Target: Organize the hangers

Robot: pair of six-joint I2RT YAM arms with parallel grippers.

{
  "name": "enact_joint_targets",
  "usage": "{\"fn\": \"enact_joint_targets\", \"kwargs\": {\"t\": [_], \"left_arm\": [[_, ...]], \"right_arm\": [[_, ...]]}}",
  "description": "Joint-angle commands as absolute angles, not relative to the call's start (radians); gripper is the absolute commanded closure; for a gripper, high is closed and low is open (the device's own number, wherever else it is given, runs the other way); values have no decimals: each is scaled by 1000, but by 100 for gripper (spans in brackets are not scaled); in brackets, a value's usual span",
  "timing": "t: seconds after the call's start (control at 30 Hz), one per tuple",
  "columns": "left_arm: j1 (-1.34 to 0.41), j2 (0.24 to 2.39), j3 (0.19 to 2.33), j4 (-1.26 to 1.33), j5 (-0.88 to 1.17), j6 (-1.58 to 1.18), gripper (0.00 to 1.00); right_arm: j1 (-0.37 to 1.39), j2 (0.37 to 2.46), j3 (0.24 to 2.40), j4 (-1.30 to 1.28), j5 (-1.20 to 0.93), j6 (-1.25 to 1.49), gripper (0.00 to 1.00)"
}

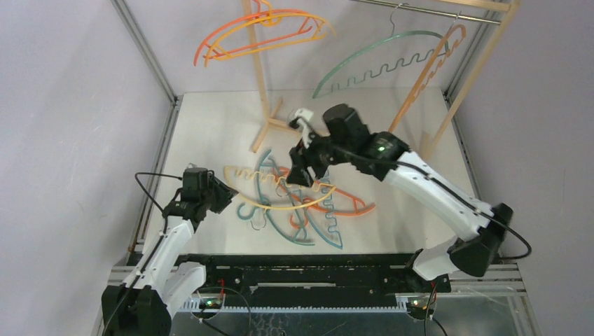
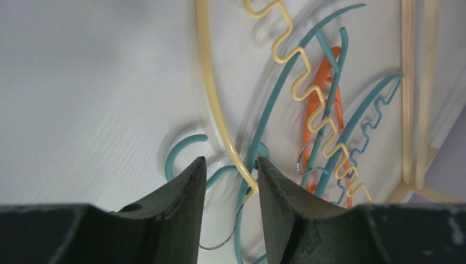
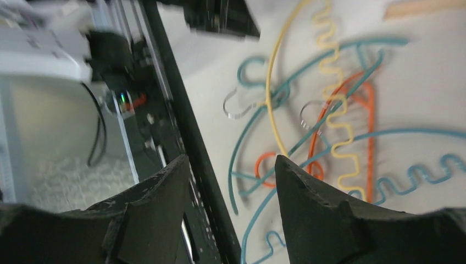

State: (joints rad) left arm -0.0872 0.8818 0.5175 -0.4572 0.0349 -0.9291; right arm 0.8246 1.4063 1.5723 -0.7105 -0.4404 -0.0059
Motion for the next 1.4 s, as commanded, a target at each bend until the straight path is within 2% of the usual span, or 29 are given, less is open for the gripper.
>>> {"fn": "enact_joint_targets", "kwargs": {"t": [0.0,0.3,0.57,0.77,1.0,1.37], "left_arm": [[-83,872,536,-423,9,-981,56],[-82,855,479,-378,7,-1022,56],[-81,787,435,-333,14,-1024,56],[-80,752,411,-313,22,-1034,56],[-80,792,403,-276,37,-1038,56],[-80,815,398,-261,47,-1041,56]], "right_arm": [[881,1474,1487,-761,-472,-148,34],[985,1701,1501,-794,-332,-230,36],[973,1790,1413,-672,-74,-232,40],[915,1842,1416,-645,-80,-231,44],[934,1871,1410,-673,-138,-208,51],[981,1870,1363,-648,-128,-207,51]]}}
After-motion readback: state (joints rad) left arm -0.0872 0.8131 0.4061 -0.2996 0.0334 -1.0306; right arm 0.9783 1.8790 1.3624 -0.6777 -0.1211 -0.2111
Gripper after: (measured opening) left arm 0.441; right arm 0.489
